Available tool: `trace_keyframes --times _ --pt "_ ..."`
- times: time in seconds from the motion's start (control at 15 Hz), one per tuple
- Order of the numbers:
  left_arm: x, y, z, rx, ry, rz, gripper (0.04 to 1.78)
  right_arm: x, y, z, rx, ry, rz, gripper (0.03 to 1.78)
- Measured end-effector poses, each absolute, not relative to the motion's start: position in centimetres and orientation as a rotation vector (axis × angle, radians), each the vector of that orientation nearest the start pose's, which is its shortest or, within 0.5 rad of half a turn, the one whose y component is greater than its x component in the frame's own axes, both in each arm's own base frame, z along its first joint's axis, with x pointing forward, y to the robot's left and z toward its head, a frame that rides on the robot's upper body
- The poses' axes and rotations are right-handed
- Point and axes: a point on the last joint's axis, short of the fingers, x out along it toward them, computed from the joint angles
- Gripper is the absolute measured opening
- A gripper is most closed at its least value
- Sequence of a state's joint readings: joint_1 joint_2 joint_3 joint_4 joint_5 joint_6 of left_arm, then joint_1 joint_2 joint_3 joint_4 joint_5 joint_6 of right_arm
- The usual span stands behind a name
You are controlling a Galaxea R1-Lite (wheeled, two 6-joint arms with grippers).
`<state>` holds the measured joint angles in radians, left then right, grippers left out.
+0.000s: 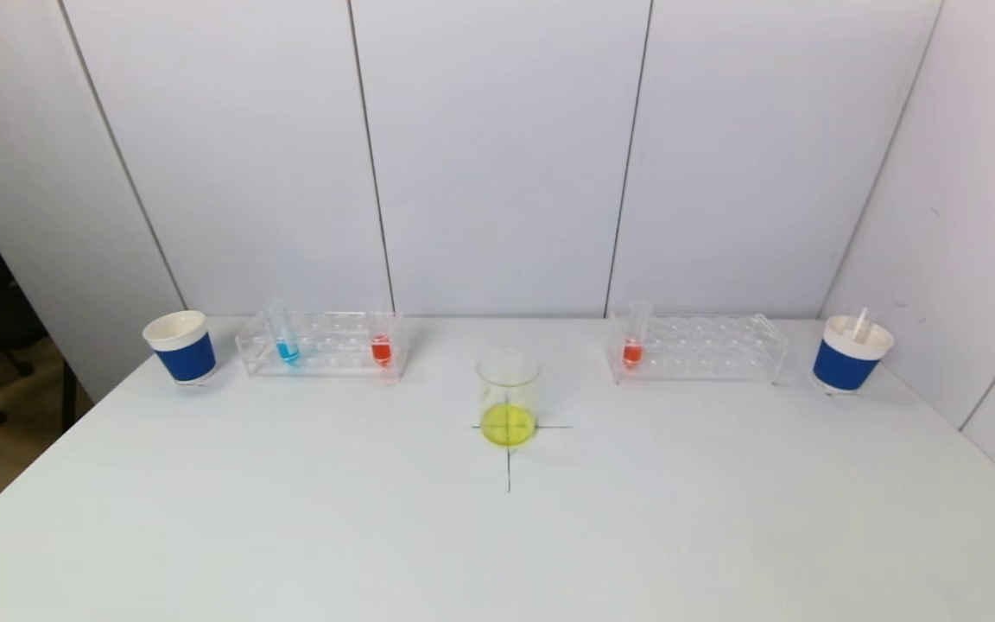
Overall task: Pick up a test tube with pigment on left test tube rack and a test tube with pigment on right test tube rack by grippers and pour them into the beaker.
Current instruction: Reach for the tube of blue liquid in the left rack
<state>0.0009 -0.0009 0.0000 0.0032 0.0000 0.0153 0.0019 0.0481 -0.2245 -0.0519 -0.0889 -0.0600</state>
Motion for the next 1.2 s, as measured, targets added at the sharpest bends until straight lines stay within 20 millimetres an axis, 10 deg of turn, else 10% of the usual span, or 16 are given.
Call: trace_keyframes --times 0.53,1.2 --pt "-2.3 0.0 7.5 0.015 0.002 0.0 1.76 -3.1 -0.1 11.5 -0.161 -0.364 -0.071 1.77" --pt "-2.3 0.0 7.5 0.015 0.002 0.001 1.76 -2.3 0.1 7.5 -0.166 -0.006 0.038 1.77"
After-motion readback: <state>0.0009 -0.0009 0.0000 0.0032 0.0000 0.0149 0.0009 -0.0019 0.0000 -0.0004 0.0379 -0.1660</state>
